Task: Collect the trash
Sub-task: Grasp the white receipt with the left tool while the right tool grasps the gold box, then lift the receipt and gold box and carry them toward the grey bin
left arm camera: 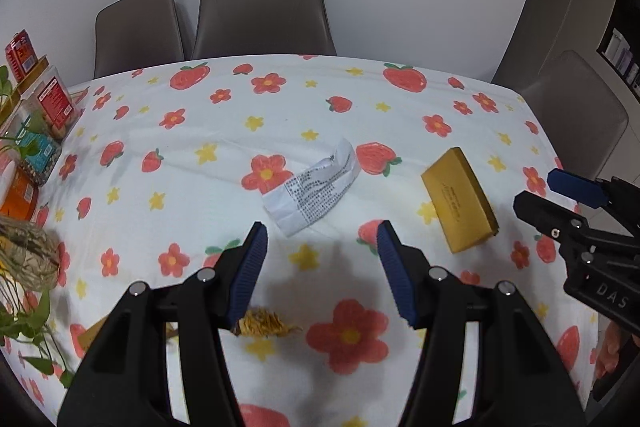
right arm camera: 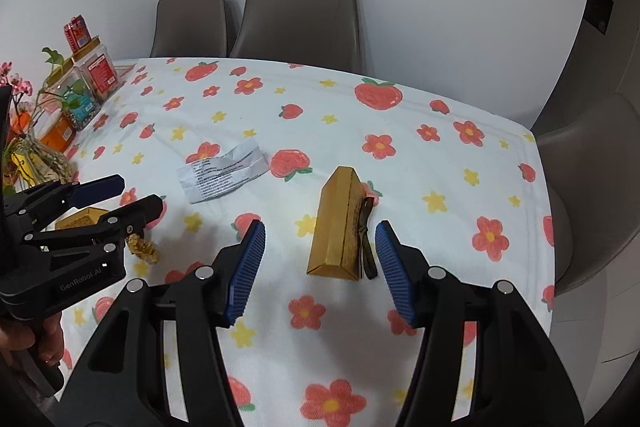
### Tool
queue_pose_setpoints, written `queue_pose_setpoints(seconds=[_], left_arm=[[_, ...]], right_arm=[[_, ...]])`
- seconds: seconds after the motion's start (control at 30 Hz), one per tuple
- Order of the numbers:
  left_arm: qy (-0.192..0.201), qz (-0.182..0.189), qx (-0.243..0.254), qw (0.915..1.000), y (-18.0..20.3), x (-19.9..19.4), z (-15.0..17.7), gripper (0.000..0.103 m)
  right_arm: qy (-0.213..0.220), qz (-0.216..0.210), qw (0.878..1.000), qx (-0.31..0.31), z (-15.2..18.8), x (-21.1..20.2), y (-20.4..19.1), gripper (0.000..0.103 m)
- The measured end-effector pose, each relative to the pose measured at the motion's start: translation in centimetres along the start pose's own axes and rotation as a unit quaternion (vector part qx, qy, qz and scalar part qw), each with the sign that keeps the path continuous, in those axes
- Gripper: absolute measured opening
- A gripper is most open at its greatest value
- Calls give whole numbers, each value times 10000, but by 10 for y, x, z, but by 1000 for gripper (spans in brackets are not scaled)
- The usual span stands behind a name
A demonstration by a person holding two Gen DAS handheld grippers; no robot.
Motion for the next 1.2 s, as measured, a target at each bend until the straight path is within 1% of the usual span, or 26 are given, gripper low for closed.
queue_pose_setpoints(seconds=[0.13, 0.2, 0.33, 0.4, 0.5, 0.53, 0.57, 0.63, 0.67, 0.7, 0.73, 0.77, 0.9, 0.93, 1.03, 1.07, 1.1, 1.2], left_arm=[[-53, 47, 106, 9999, -11, 34, -9, 58], [-105, 150, 204, 9996, -12, 51, -10, 58], [-302, 398, 376, 9980, -7, 78, -4, 58], [-403, 448, 435, 9972, -4, 90, 1, 58], [-437, 433, 505, 9968, -1, 102, 5, 56], [-464, 472, 480, 9966, 0, 104, 5, 54], [-483, 497, 441, 9966, 0, 106, 5, 47], [-498, 490, 444, 9966, 3, 108, 5, 40], [-483, 474, 459, 9967, 4, 109, 4, 34], [-489, 465, 474, 9966, 6, 109, 4, 30], [-495, 443, 496, 9966, 7, 110, 3, 29], [-495, 448, 496, 9965, 8, 110, 3, 26], [-486, 437, 492, 9966, 11, 110, 3, 25], [-484, 427, 482, 9967, 11, 110, 3, 24], [-487, 413, 409, 9971, 9, 110, 3, 17], [-491, 402, 390, 9972, 9, 109, 3, 10], [-508, 406, 372, 9972, 9, 109, 3, 7], [-503, 453, 275, 9973, 8, 105, 4, 7]], right_arm=[[-97, 86, 9999, 74, -1, 31, 5, 56], [-154, 129, 9998, 75, 2, 44, 7, 56], [-365, 166, 9992, 45, 14, 66, 10, 56], [-486, 165, 9987, 37, 22, 75, 11, 56], [-607, 164, 9980, 23, 32, 83, 13, 56], [-632, 155, 9979, 27, 34, 85, 13, 56], [-659, 142, 9977, 33, 36, 87, 13, 56], [-699, 128, 9975, 29, 38, 89, 13, 56], [-724, 110, 9973, 27, 39, 91, 13, 56], [-743, 100, 9972, 16, 39, 92, 12, 56], [-759, 102, 9971, -10, 40, 93, 11, 56], [-778, 89, 9969, -25, 41, 94, 10, 56], [-834, 86, 9964, -92, 43, 98, 7, 55], [-829, 107, 9964, -137, 43, 98, 6, 53], [-830, 55, 9964, -164, 42, 99, 4, 48], [-839, 32, 9963, -167, 41, 99, 4, 48], [-843, 5, 9963, -171, 41, 99, 3, 47], [-774, -34, 9968, -171, 39, 96, 0, 47]])
Point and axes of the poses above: each gripper's, at about its wrist camera, not at the fingertips, and x roughly the way its jaws point, y to its right, z to its underside, the point moved 4 cm from there along x, roughly the way its jaws point, and after that the axes turned 11 degrees about y, right-handed, at the moved point
